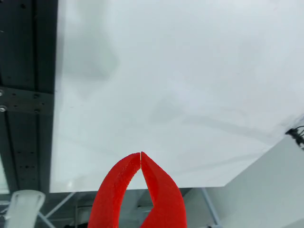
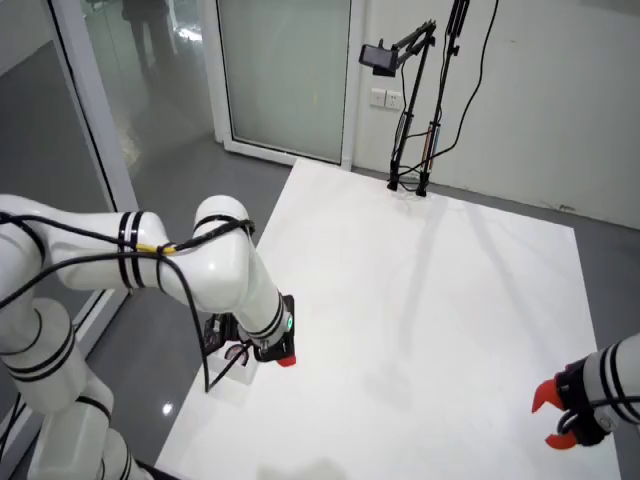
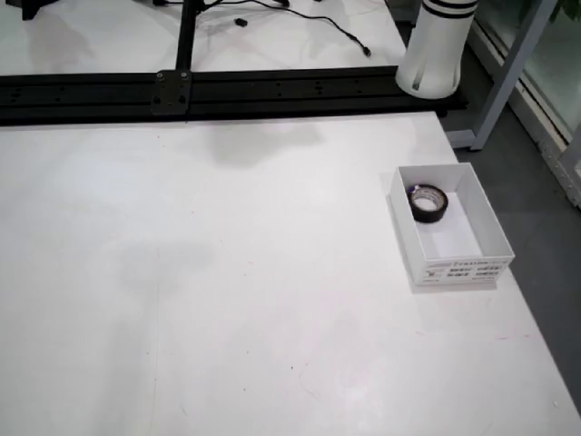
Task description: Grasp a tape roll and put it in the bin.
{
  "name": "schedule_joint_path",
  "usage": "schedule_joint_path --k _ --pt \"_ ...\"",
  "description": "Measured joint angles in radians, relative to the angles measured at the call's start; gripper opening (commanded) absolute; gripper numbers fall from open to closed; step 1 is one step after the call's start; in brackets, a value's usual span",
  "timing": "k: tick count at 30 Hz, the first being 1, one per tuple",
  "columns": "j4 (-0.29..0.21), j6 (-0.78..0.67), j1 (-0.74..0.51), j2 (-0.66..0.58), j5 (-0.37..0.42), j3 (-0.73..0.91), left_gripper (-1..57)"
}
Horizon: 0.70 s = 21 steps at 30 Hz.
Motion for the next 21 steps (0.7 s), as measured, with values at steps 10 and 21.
schedule_joint_path --k 10,21 --pt "0.025 0.0 0.071 -0.001 0.0 0.0 -0.4" --pt "0.039 0.0 0.086 -0.002 0.001 0.0 -0.4"
